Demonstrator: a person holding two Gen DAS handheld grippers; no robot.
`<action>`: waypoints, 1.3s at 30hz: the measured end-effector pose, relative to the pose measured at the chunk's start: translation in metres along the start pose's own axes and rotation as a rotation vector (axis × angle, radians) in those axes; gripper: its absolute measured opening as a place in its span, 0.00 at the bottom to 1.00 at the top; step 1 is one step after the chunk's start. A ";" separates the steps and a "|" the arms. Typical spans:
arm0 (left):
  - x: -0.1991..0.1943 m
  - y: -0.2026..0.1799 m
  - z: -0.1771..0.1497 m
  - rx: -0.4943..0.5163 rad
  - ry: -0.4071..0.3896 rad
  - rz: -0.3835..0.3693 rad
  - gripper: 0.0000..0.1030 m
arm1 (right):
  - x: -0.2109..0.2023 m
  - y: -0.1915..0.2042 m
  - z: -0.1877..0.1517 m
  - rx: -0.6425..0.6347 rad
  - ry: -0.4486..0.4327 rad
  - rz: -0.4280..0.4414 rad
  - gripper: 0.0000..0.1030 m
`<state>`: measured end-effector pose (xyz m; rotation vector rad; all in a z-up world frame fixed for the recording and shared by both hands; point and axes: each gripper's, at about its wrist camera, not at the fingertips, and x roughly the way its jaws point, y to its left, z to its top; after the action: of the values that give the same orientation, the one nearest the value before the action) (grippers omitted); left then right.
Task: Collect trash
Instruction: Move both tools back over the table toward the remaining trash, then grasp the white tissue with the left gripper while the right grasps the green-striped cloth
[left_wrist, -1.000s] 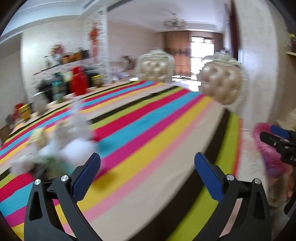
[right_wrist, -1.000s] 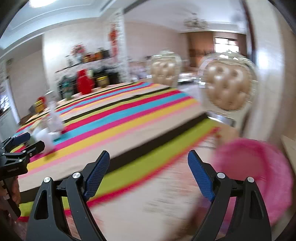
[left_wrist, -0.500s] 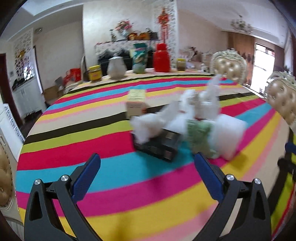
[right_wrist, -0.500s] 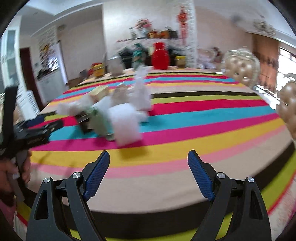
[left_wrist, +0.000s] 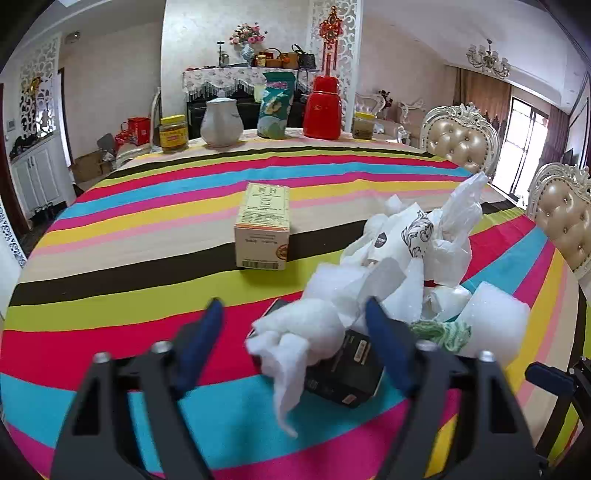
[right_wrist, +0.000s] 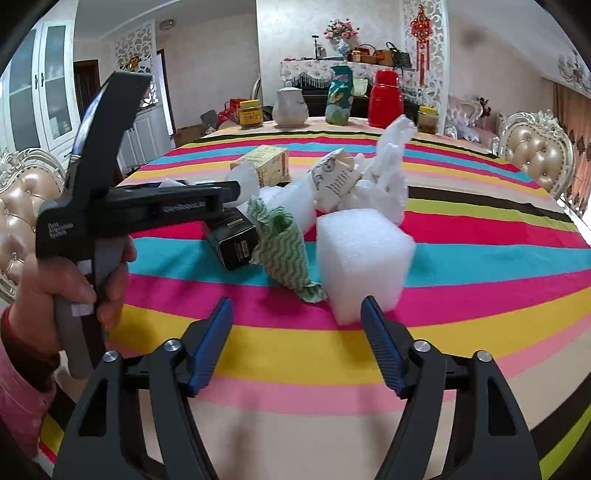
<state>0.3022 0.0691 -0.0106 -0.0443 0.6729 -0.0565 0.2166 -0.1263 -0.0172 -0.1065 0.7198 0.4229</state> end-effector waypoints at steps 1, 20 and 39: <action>0.003 0.000 -0.003 0.003 0.012 -0.023 0.50 | 0.002 0.001 0.001 -0.002 0.005 0.003 0.62; -0.023 0.043 -0.002 -0.139 -0.152 0.004 0.35 | 0.061 0.007 0.036 -0.006 0.052 -0.007 0.47; -0.027 0.041 -0.002 -0.125 -0.166 0.003 0.36 | 0.079 0.025 0.045 -0.060 0.085 -0.008 0.27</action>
<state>0.2819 0.1114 0.0021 -0.1661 0.5095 -0.0074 0.2876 -0.0661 -0.0345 -0.1843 0.7902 0.4343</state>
